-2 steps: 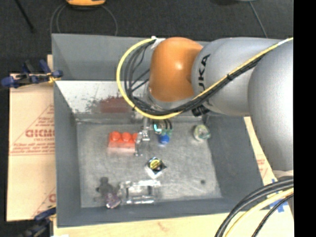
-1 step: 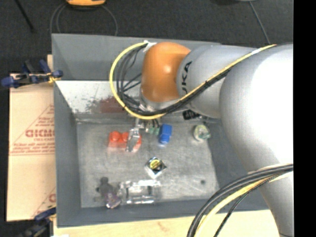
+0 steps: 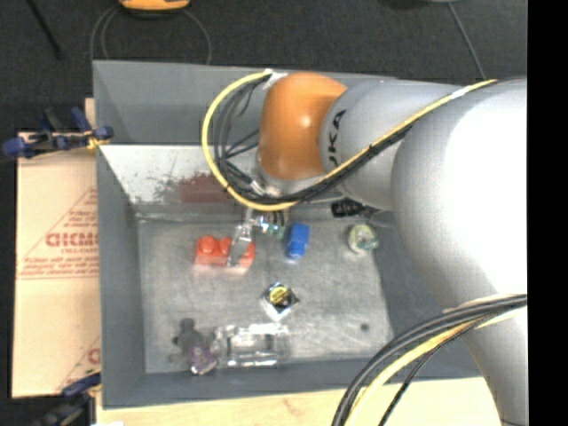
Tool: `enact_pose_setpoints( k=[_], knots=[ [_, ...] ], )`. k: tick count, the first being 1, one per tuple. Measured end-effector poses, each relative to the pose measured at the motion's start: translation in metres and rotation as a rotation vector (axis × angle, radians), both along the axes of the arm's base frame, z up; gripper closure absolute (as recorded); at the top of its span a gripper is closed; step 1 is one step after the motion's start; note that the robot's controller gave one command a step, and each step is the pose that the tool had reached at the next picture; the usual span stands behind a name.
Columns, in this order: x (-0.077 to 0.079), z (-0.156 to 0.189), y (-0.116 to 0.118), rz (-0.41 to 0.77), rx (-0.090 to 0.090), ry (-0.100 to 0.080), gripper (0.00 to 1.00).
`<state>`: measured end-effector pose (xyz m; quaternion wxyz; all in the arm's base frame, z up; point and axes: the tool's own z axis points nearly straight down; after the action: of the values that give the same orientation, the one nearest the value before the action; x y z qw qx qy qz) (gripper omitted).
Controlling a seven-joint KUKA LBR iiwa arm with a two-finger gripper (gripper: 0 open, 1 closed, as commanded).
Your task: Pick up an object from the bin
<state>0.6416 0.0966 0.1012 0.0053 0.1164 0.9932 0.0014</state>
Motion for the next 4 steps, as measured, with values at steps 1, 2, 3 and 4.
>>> enact_pose_setpoints(
  k=[1, 2, 3, 4],
  knots=[
    [-0.007, 0.013, 0.005, -0.135, 0.001, 0.001, 0.0],
    [-0.02, -0.027, 0.005, -0.237, 0.004, -0.001, 0.0],
    [-0.017, -0.024, 0.005, -0.236, 0.002, 0.004, 0.0],
    [-0.015, -0.022, 0.004, -0.236, 0.002, -0.003, 1.0]
  ],
)
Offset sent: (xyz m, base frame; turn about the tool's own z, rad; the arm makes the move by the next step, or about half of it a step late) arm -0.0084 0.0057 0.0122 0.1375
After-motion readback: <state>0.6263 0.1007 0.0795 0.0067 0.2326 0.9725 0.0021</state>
